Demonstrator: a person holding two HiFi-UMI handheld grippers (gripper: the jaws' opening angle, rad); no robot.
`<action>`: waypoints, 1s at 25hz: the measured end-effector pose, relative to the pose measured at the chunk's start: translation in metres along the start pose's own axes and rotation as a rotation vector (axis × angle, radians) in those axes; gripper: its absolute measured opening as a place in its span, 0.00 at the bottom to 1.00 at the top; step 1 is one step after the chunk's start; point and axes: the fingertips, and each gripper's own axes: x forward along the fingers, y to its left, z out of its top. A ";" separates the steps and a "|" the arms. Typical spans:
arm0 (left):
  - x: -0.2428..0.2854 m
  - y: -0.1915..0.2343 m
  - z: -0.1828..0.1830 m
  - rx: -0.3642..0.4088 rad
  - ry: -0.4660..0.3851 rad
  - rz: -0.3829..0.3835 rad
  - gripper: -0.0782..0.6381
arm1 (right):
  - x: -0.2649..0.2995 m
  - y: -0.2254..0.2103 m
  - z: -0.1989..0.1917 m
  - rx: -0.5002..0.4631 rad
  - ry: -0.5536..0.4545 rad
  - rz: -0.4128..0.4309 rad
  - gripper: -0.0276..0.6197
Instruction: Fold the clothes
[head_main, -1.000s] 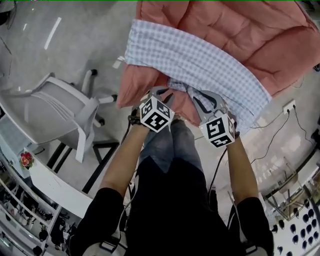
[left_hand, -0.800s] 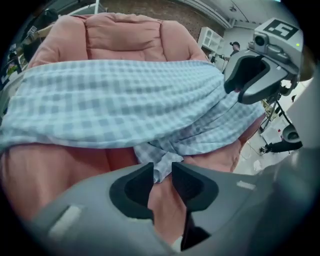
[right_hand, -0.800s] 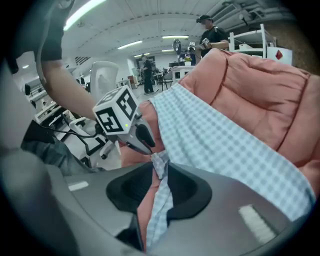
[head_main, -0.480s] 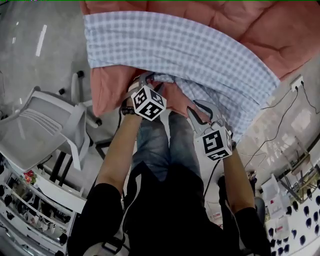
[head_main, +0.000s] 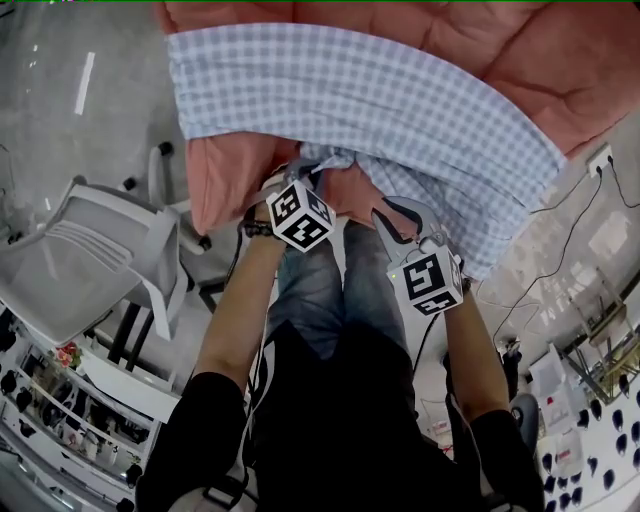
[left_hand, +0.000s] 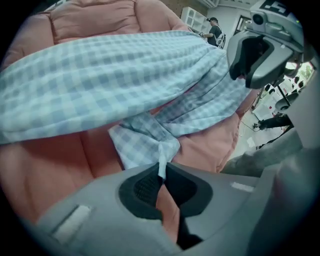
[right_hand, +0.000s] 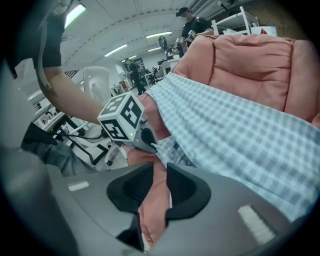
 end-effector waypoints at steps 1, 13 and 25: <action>-0.009 -0.001 0.001 -0.016 -0.013 0.002 0.14 | 0.001 0.001 0.004 -0.010 0.000 0.007 0.18; -0.139 -0.007 -0.019 -0.145 -0.114 0.062 0.14 | -0.010 0.027 0.062 -0.189 -0.026 0.094 0.18; -0.274 -0.008 -0.036 -0.250 -0.138 0.111 0.14 | -0.034 0.085 0.141 -0.425 -0.063 0.210 0.19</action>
